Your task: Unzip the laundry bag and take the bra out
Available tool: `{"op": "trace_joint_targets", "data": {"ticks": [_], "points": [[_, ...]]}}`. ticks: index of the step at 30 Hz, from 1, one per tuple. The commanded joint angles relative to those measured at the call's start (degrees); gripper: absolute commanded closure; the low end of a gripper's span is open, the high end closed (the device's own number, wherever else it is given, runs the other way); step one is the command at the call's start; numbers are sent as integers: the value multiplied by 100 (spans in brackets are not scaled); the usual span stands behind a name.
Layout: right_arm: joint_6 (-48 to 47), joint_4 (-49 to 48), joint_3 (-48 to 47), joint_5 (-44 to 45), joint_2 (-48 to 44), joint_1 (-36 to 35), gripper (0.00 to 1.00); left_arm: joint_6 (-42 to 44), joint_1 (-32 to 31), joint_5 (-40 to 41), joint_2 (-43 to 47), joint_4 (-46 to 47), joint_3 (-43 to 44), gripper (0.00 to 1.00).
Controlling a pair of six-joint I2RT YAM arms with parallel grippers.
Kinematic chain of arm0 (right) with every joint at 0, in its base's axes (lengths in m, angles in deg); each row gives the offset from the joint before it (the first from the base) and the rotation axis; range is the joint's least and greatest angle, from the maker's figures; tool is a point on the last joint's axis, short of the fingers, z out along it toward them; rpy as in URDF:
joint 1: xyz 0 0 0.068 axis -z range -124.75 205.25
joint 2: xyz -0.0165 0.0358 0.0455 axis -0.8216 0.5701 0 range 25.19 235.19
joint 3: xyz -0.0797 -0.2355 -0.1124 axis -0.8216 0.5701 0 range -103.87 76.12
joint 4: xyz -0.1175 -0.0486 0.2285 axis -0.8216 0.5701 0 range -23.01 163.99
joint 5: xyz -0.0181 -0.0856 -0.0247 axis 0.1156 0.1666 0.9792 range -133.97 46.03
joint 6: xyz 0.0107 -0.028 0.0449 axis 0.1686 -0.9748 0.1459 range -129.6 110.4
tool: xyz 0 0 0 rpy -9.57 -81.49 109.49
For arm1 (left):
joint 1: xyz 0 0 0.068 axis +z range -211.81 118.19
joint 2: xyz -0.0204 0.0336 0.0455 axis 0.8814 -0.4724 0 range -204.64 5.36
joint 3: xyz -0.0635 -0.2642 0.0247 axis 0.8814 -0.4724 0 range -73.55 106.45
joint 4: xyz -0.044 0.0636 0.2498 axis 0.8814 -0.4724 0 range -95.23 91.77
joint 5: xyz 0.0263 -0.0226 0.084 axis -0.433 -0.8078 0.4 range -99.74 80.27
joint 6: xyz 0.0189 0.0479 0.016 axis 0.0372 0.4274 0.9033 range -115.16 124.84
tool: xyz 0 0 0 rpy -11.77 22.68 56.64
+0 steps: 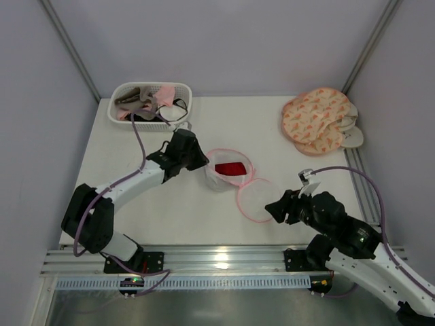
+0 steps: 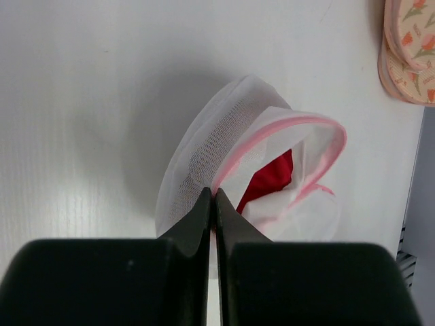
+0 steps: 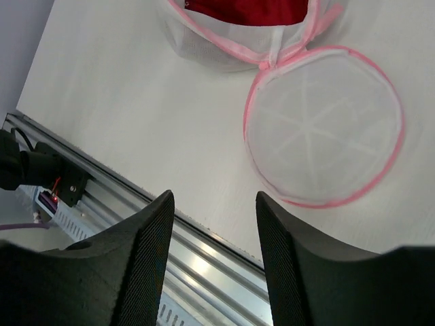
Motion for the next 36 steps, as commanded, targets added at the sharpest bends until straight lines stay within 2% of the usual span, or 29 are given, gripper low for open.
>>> {"op": "trace_joint_targets", "data": {"ticks": [1, 2, 4, 7, 14, 19, 24, 31, 36], "points": [[236, 583, -617, 768, 223, -22, 44, -126, -10, -119, 335, 225, -188, 100], [315, 688, -748, 919, 276, -22, 39, -152, -10, -182, 388, 260, -240, 100], [316, 804, -978, 1017, 477, -22, 35, -179, -10, -426, 414, 348, -380, 100], [80, 453, -1031, 920, 1055, -22, 27, -275, -10, -718, 362, 498, -609, 100], [-474, -1135, -1180, 446, 3069, -22, 27, -618, -19, -1052, 450, 1033, -1330, 100], [-958, -1727, -1715, 604, 4414, 4, 28, -706, -19, -1140, 546, 1131, -1524, 100], [-1204, -2246, -2217, 367, 5740, 198, 31, -768, -19, -1246, 573, 1359, -1638, 100], [-1371, -2422, -2604, 278, 6762, 601, 38, -794, -19, -1272, 643, 1360, -1621, 100], [-1389, -2361, -2542, 559, 7018, 918, 42, -768, -19, -1237, 696, 1324, -1621, 100]]}}
